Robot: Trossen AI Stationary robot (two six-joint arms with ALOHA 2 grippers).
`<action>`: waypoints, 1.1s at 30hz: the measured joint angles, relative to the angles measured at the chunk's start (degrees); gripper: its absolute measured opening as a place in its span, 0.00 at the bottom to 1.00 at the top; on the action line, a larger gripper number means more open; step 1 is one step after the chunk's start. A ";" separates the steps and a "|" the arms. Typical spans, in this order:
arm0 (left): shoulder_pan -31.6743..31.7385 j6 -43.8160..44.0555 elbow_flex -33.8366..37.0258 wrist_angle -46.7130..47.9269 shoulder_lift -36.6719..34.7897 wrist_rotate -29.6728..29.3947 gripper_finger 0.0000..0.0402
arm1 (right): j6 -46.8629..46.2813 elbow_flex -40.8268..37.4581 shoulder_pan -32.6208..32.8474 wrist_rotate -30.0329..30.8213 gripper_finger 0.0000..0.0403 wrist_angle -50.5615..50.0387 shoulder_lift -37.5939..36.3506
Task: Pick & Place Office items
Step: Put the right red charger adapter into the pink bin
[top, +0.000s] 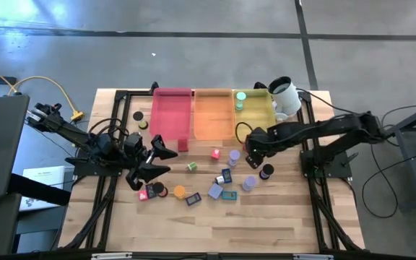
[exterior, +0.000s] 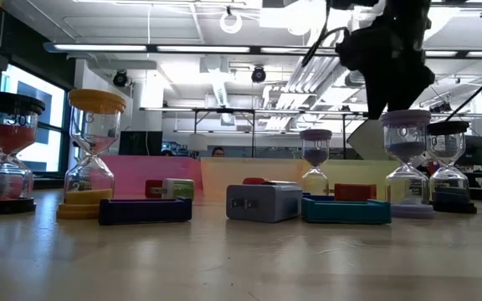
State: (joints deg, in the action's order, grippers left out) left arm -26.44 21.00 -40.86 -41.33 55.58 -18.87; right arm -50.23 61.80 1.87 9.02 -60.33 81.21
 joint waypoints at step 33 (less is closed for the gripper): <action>0.00 0.01 0.00 0.42 -0.01 0.02 0.65 | 12.94 0.04 -6.49 2.49 0.71 6.51 14.74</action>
State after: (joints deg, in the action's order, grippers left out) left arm -26.44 21.02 -40.86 -40.91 55.57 -18.85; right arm -37.29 61.84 -4.62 11.51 -53.82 95.94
